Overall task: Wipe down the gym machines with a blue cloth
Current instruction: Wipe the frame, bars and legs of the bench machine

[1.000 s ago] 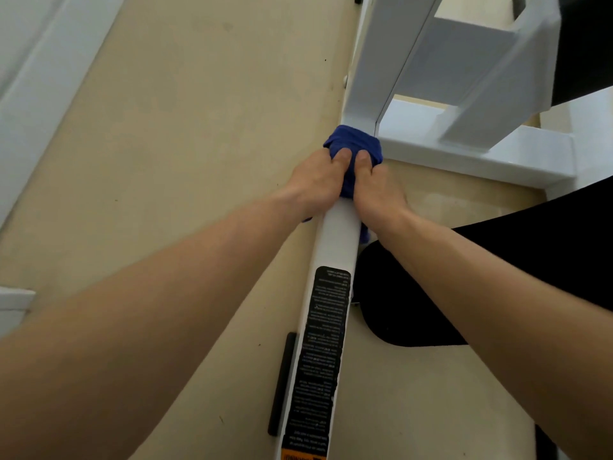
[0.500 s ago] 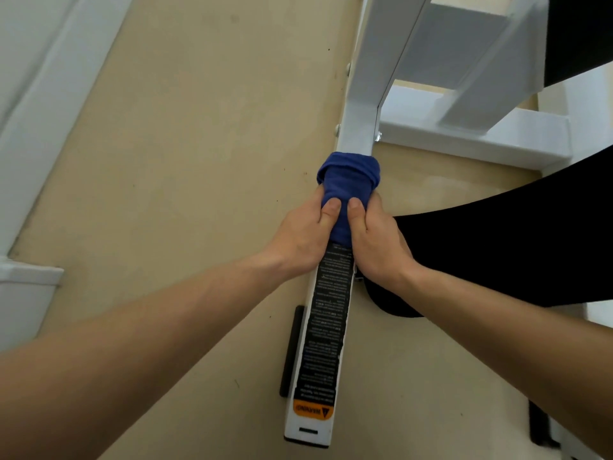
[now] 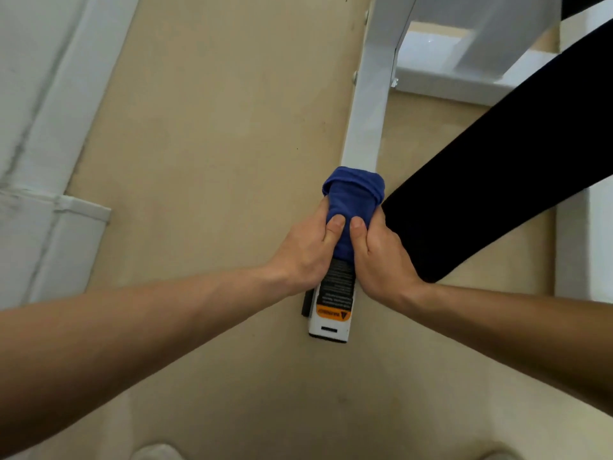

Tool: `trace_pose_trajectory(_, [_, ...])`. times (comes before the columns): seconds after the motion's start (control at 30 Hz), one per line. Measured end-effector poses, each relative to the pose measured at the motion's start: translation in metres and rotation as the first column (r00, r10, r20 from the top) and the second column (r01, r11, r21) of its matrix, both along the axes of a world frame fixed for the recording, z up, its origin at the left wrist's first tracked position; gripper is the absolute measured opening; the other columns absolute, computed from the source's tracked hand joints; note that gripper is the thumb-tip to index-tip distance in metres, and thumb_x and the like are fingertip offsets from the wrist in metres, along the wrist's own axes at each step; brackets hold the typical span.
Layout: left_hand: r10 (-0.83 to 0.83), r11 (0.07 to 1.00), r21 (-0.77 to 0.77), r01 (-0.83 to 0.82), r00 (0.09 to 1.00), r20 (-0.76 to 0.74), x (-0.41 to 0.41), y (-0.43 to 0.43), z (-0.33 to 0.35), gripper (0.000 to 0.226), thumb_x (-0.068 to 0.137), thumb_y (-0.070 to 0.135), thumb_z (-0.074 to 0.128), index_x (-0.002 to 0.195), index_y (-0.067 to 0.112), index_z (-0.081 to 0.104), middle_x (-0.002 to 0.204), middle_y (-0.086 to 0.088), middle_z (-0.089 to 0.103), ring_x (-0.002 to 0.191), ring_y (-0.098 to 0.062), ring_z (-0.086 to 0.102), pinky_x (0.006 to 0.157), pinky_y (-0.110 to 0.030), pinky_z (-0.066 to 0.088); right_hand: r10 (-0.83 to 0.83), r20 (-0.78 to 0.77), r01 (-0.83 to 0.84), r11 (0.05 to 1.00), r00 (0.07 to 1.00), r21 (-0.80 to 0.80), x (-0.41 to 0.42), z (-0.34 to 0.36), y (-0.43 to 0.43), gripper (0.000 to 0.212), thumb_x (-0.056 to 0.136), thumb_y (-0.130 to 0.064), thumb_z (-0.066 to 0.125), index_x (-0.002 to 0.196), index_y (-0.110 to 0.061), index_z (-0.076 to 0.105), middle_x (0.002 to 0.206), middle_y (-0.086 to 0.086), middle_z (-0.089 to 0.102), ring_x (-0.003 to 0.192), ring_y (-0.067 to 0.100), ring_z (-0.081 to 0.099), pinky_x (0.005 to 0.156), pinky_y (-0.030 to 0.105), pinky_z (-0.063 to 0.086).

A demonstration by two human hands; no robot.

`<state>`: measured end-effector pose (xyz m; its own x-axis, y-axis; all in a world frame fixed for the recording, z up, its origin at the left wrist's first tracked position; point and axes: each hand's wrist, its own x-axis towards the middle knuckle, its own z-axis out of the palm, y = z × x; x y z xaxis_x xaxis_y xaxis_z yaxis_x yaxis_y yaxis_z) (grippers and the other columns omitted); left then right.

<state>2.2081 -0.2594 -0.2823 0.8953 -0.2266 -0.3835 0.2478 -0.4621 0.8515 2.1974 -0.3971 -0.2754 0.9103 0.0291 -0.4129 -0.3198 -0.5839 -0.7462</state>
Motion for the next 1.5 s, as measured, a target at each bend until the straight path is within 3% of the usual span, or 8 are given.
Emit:
trace_pose_trajectory(0.17, [0.01,1.0,-0.005,-0.01,1.0,-0.014,-0.043,0.005,0.003,0.03,0.106,0.03,0.035,0.135,0.027,0.045,0.101,0.019,0.062,0.089,0.012,0.059,0.074,-0.004,0.041,0.007,-0.002,-0.007,1.0,1.0,-0.023,-0.04,0.0,0.007,0.044,0.106,-0.04,0.029,0.145,-0.021,0.027,0.107,0.001,0.063,0.084,0.012,0.064,0.076,0.035,0.054])
trace_pose_trajectory(0.33, [0.052,0.999,-0.012,-0.053,0.999,-0.015,-0.098,0.009,-0.001,0.039,0.101,0.047,0.031,0.138,0.036,0.039,0.11,0.013,0.066,0.098,-0.007,0.063,0.088,-0.035,0.051,0.052,-0.055,-0.053,0.998,0.997,-0.022,-0.087,0.002,0.012,0.047,0.105,-0.042,0.028,0.147,-0.021,0.026,0.119,-0.003,0.059,0.095,0.013,0.061,0.081,0.031,0.047])
trace_pose_trajectory(0.5, [0.013,1.0,-0.007,-0.013,1.0,-0.021,-0.129,0.016,0.003,0.05,0.099,0.053,0.029,0.146,0.036,0.031,0.114,0.015,0.063,0.099,-0.002,0.061,0.086,-0.023,0.047,0.093,-0.101,-0.094,0.996,0.99,-0.005,-0.119,0.005,0.014,0.051,0.103,-0.047,0.028,0.15,-0.027,0.019,0.121,-0.006,0.059,0.099,0.01,0.062,0.086,0.032,0.052])
trace_pose_trajectory(0.8, [-0.018,0.998,0.054,0.018,1.0,-0.01,-0.102,0.014,0.001,0.047,0.101,0.051,0.028,0.144,0.034,0.032,0.114,0.01,0.063,0.099,-0.01,0.062,0.087,-0.031,0.048,0.072,-0.053,-0.074,0.997,0.996,-0.027,-0.087,0.007,0.011,0.04,0.105,-0.042,0.031,0.139,-0.02,0.034,0.112,-0.002,0.061,0.095,0.013,0.062,0.088,0.036,0.052])
trace_pose_trajectory(1.03, [0.04,0.991,0.126,-0.044,0.999,0.03,0.032,-0.014,0.003,0.031,0.106,0.032,0.035,0.133,0.02,0.046,0.113,-0.001,0.063,0.103,-0.022,0.06,0.081,-0.029,0.04,-0.074,-0.028,0.069,0.988,0.997,-0.138,0.039,0.011,0.005,0.039,0.107,-0.039,0.029,0.132,-0.012,0.043,0.099,0.001,0.056,0.083,0.02,0.059,0.06,0.03,0.037])
trace_pose_trajectory(1.27, [0.072,0.996,0.045,-0.078,0.989,0.132,-0.014,-0.011,0.007,0.053,0.103,0.026,0.039,0.153,0.033,0.023,0.134,0.009,0.057,0.114,-0.009,0.057,0.097,-0.028,0.044,-0.077,0.141,0.08,0.997,0.987,-0.011,-0.003,0.011,0.006,0.051,0.102,-0.025,0.047,0.149,-0.03,0.028,0.118,-0.008,0.058,0.101,0.009,0.058,0.087,0.024,0.044])
trace_pose_trajectory(1.4, [0.055,0.998,0.025,-0.059,0.992,0.116,-0.01,-0.007,-0.003,0.044,0.105,0.032,0.035,0.149,0.033,0.031,0.115,0.009,0.065,0.098,-0.009,0.062,0.088,-0.03,0.049,-0.075,0.033,0.076,0.997,0.997,-0.028,0.002,0.002,0.002,0.036,0.106,-0.038,0.035,0.139,-0.025,0.04,0.096,-0.009,0.063,0.08,0.004,0.062,0.064,0.013,0.044])
trace_pose_trajectory(1.5, [0.075,0.996,0.044,-0.082,0.988,0.133,0.026,-0.015,-0.005,0.04,0.106,0.032,0.034,0.145,0.03,0.037,0.107,0.007,0.066,0.09,-0.011,0.062,0.08,-0.027,0.045,-0.117,0.069,0.124,0.987,0.991,-0.101,0.039,-0.003,-0.001,0.035,0.106,-0.043,0.029,0.117,-0.021,0.054,0.087,-0.003,0.064,0.076,0.015,0.062,0.062,0.027,0.043])
